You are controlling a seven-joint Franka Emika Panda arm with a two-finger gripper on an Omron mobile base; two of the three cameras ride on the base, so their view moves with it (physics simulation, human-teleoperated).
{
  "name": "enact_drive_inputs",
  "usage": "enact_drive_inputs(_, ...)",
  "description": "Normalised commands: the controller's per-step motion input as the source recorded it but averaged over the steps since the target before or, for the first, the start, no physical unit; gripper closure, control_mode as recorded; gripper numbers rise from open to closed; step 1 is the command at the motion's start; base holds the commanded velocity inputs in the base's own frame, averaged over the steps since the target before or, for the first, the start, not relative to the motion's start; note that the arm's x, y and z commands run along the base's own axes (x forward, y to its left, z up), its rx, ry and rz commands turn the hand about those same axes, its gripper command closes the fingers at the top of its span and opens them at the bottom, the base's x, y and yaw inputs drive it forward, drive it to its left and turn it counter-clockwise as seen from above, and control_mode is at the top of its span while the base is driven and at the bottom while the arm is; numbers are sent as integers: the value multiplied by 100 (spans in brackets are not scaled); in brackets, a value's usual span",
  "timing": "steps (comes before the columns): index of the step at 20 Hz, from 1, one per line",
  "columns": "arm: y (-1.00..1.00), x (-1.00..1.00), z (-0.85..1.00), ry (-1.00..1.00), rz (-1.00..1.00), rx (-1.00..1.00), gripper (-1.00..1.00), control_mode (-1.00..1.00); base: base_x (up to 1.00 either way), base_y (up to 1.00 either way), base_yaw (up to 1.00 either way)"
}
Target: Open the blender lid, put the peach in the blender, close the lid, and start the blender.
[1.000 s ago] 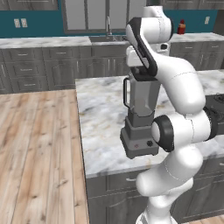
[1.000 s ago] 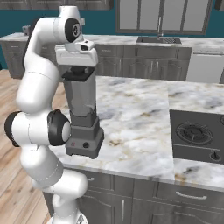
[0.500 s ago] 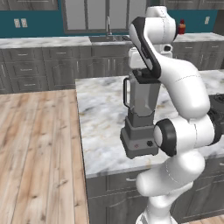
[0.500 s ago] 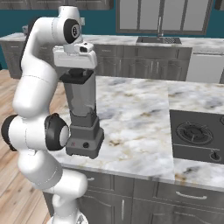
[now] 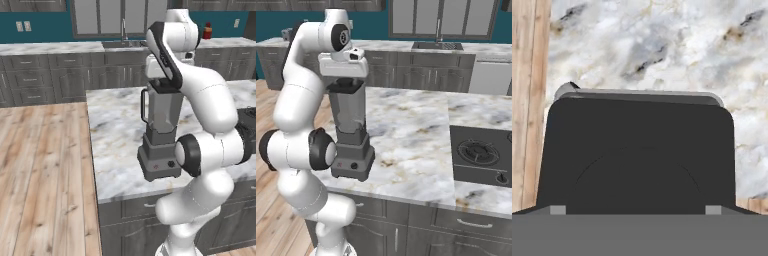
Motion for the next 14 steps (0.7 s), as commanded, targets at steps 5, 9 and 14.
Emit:
enact_drive_inputs(5,0,25,0,-7,7,0,100,-100,0,0,0)
enact_drive_inputs(9,0,17,-3,-13,3,0,100,-100,0,0,0)
enact_drive_inputs(14,0,4,-34,-4,1,0,100,-100,0,0,0)
